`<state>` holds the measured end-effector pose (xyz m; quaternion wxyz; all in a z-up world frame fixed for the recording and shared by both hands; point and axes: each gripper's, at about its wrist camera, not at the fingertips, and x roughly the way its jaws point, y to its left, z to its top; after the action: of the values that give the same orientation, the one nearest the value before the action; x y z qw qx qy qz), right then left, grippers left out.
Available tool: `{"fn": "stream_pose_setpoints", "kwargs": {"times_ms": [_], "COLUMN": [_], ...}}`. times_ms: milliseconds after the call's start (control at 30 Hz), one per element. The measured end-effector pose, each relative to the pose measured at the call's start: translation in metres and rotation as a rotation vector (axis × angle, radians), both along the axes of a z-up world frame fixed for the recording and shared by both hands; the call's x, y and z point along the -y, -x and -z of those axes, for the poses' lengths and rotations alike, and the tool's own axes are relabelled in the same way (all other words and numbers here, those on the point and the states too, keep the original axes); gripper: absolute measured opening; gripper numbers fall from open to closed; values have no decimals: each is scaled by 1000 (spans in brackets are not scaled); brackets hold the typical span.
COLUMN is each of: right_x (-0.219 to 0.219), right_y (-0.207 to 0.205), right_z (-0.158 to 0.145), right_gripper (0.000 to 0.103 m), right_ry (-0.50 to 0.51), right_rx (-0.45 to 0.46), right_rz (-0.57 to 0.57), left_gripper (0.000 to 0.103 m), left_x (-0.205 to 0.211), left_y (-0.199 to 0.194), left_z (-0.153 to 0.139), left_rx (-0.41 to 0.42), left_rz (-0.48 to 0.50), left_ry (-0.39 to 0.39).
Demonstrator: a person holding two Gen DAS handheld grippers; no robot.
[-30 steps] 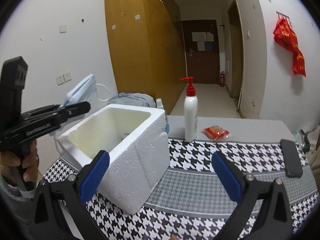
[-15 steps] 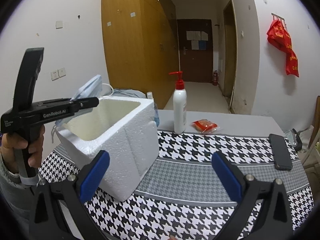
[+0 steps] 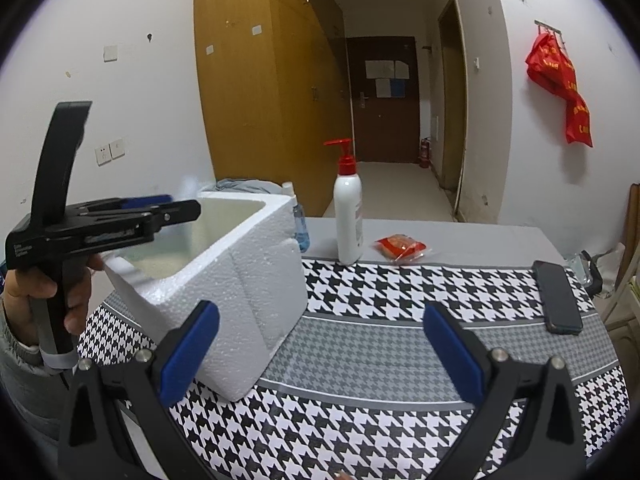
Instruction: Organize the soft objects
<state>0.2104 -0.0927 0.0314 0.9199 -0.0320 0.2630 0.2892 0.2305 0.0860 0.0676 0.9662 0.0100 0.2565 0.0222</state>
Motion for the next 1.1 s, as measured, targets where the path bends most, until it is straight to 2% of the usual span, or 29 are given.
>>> {"fn": "stream_pose_setpoints", "kwargs": {"times_ms": [100,167,433,1100], "right_x": [2,3,7,43], "right_y": [1,3,8,66], "right_z": [-1,-2,-9,-45], "right_gripper": [103,103,103,103], "right_ry": [-5,-6,-15,-86], "right_rx": [3,6,22,125], "right_rz": [0,0,6,8], "left_gripper": [102,102,102,102], "left_x": [2,4,5,44], "left_y": [5,8,26,118], "left_z": [-5,-7,-14,-40], "left_rx": [29,41,73,220], "left_rz": [-14,-27,-32,-62], "left_ry": [-19,-39,-39,-36]}}
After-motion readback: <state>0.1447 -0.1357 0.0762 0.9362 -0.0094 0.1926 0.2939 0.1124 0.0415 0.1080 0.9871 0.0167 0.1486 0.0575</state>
